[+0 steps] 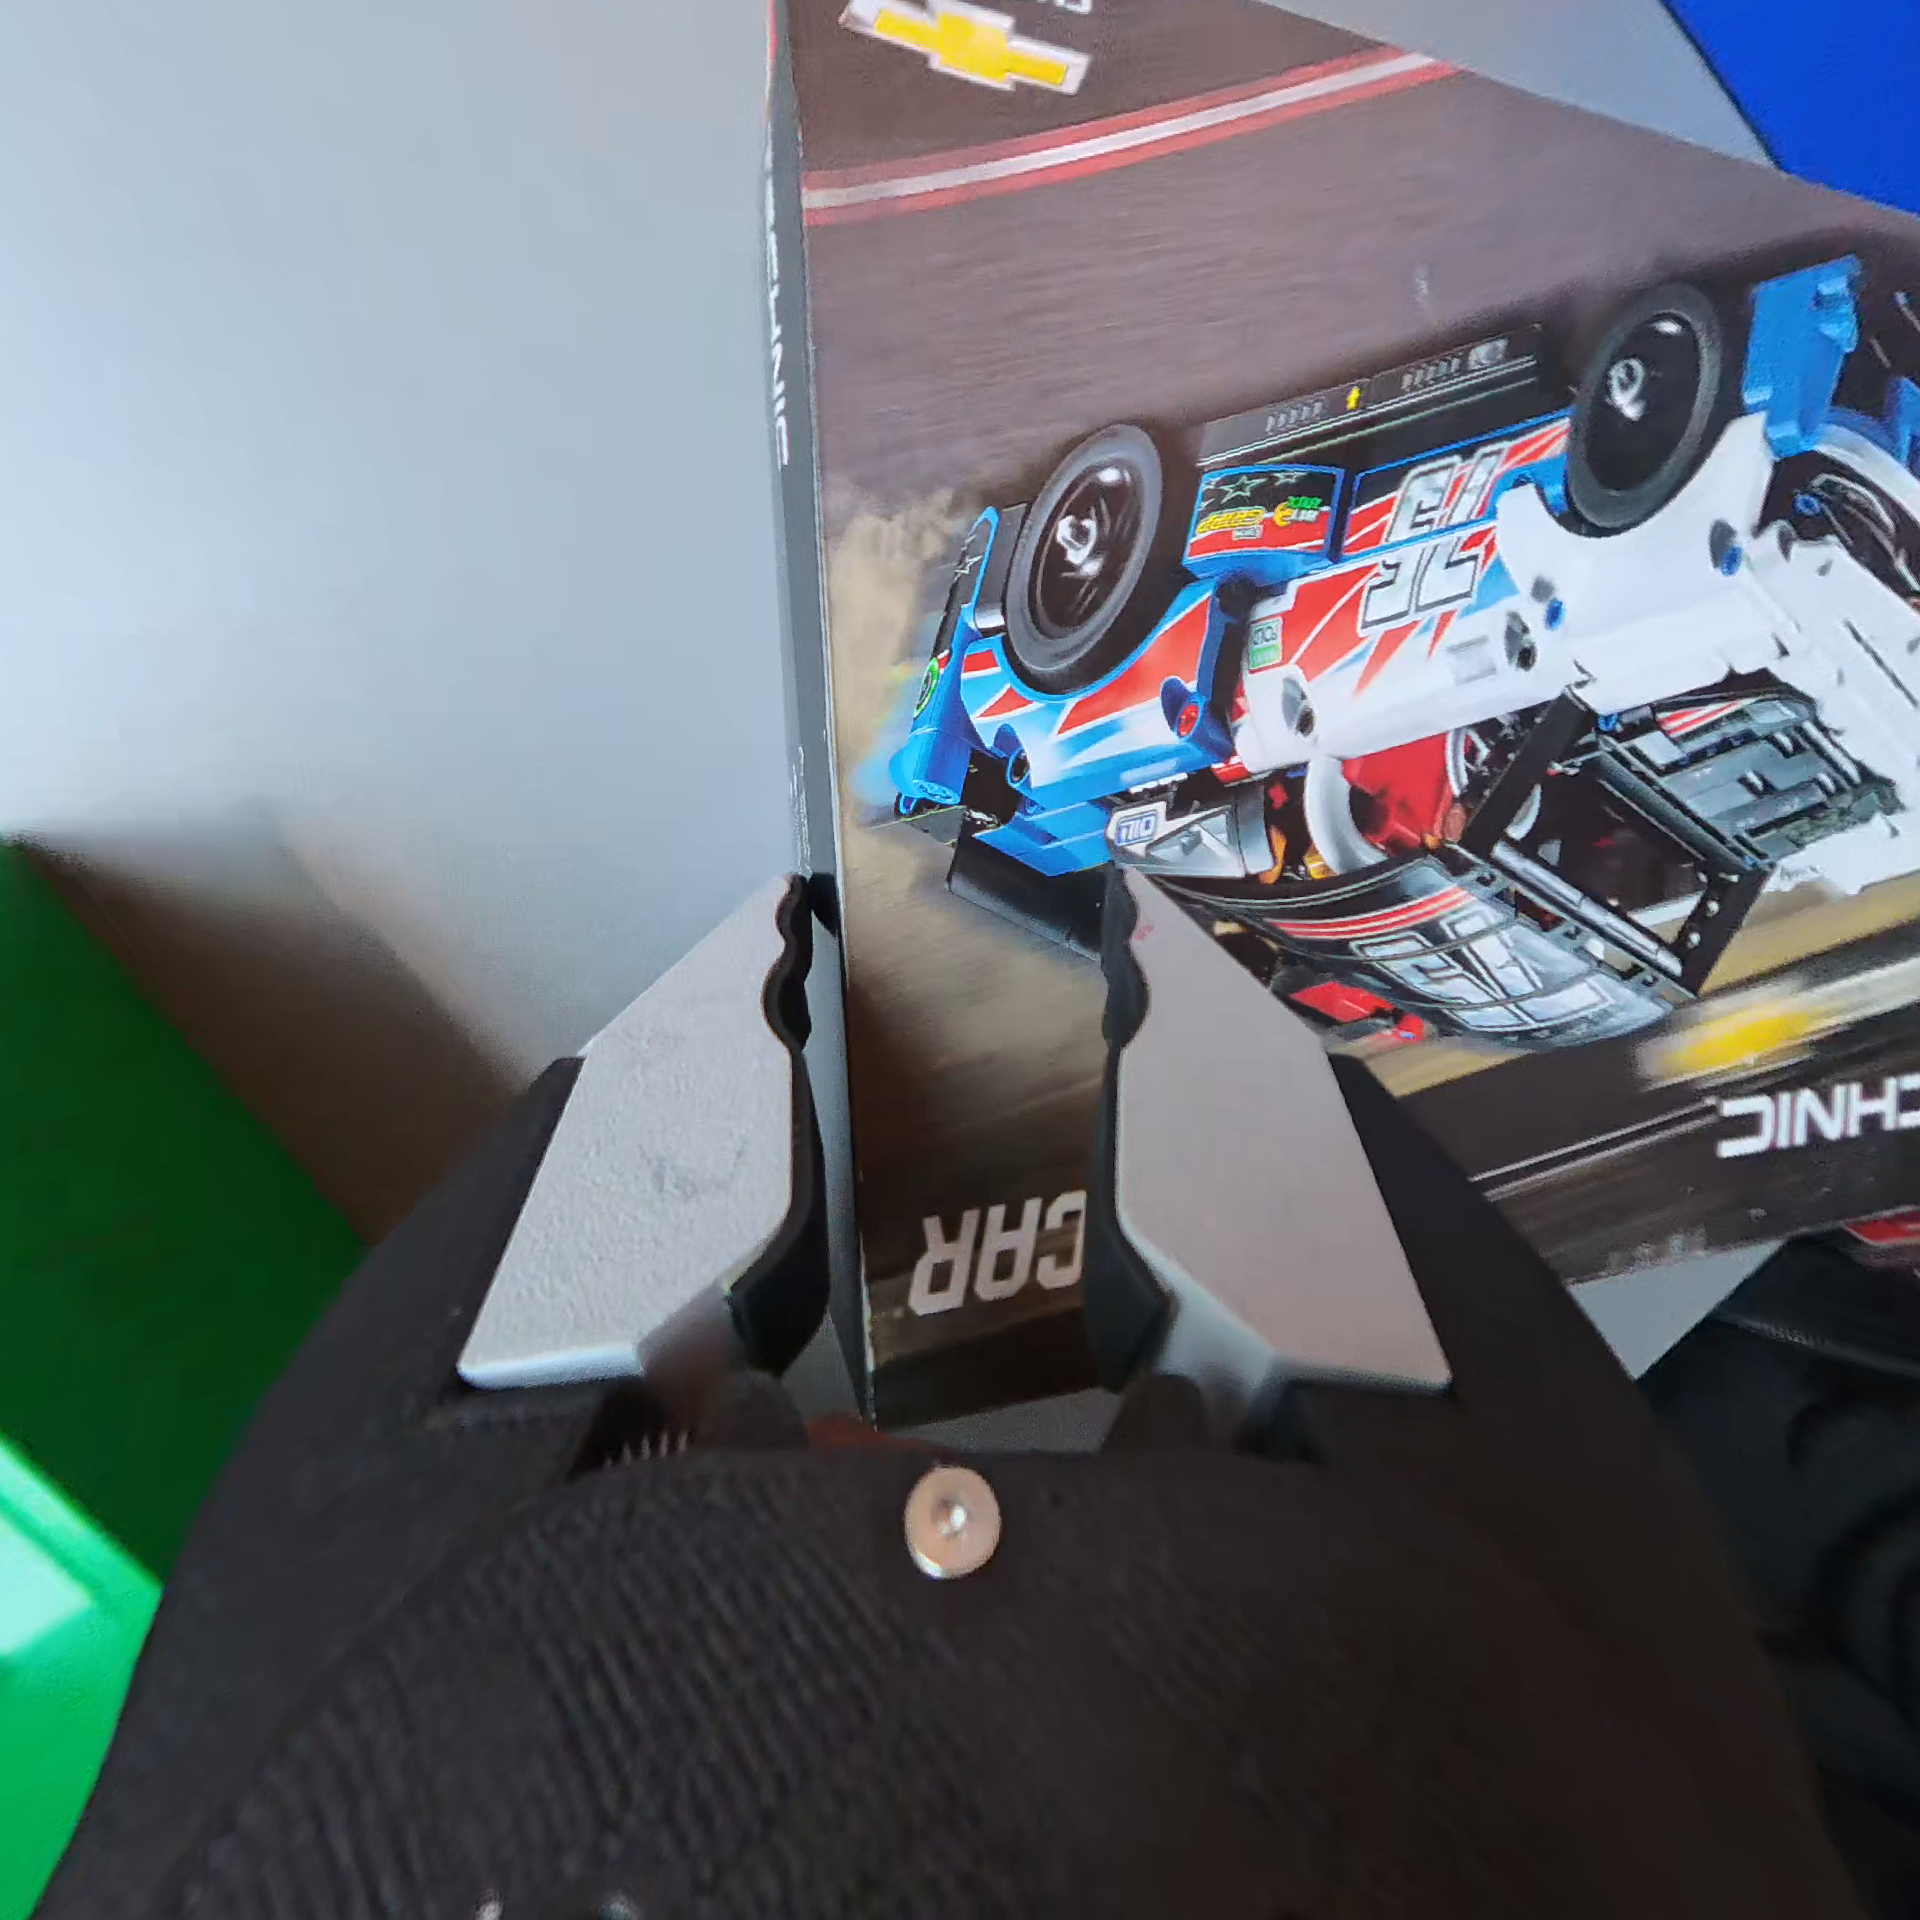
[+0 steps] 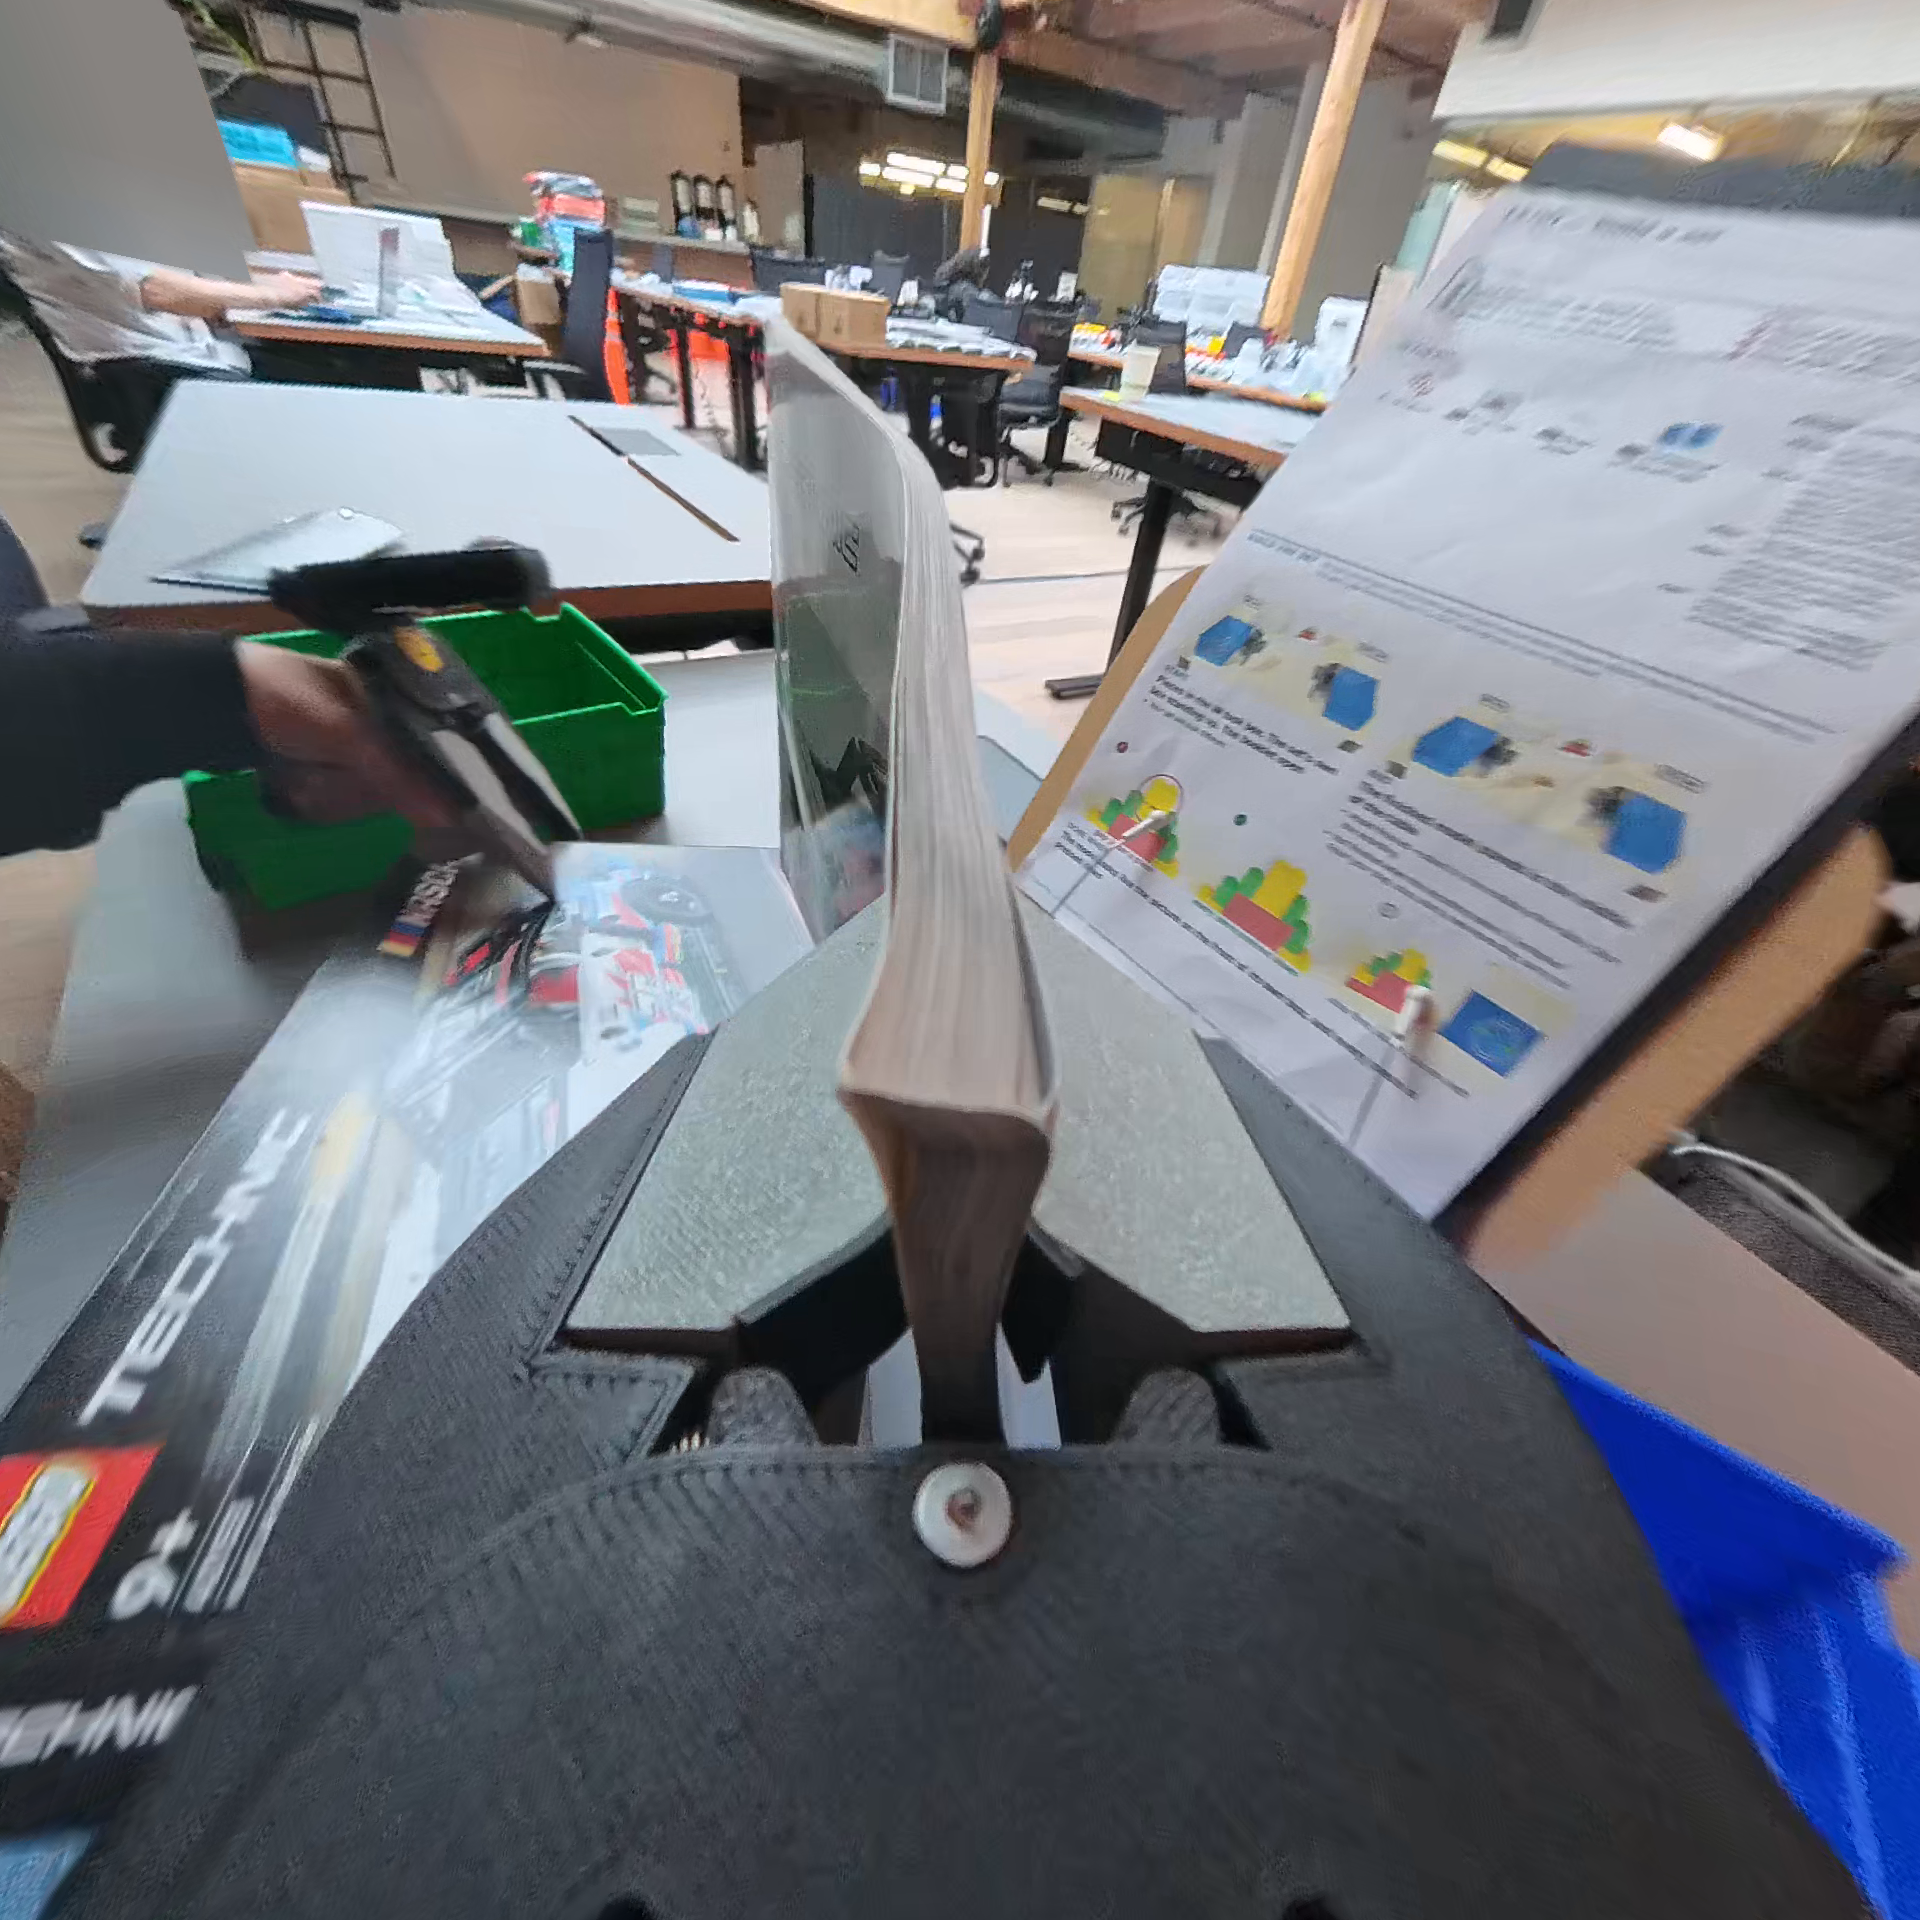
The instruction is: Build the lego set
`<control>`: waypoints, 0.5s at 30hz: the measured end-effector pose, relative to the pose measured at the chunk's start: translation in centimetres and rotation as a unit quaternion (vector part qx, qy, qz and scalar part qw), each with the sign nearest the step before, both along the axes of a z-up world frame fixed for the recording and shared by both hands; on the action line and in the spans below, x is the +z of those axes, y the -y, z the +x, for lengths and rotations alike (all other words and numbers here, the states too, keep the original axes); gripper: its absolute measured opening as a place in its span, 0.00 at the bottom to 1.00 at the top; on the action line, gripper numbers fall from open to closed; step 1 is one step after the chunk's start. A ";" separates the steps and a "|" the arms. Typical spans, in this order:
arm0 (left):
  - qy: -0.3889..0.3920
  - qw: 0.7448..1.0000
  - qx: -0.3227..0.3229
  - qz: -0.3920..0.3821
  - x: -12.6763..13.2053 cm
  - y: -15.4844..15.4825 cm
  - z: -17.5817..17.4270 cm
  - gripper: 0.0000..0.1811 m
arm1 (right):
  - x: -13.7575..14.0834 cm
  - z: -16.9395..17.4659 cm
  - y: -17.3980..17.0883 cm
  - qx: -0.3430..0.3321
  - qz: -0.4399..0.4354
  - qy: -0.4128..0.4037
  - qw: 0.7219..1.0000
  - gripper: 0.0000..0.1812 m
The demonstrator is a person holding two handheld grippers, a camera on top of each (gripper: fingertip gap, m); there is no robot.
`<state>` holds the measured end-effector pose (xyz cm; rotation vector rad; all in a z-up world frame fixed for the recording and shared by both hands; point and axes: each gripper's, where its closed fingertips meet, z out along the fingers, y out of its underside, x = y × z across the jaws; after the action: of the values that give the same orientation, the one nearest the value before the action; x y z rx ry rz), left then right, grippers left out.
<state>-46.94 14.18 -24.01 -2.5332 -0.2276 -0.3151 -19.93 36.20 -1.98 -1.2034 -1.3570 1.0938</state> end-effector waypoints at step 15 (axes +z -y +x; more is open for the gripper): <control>-0.155 0.986 0.052 0.046 1.3 3.0 1.5 0.28 | -13.1 -17.4 -5.0 -0.019 -0.141 0.182 0.973 0.01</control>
<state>-45.42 11.16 -22.72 -2.4274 -0.2181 0.1077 -37.34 41.16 -15.10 -1.6954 -1.4759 1.1007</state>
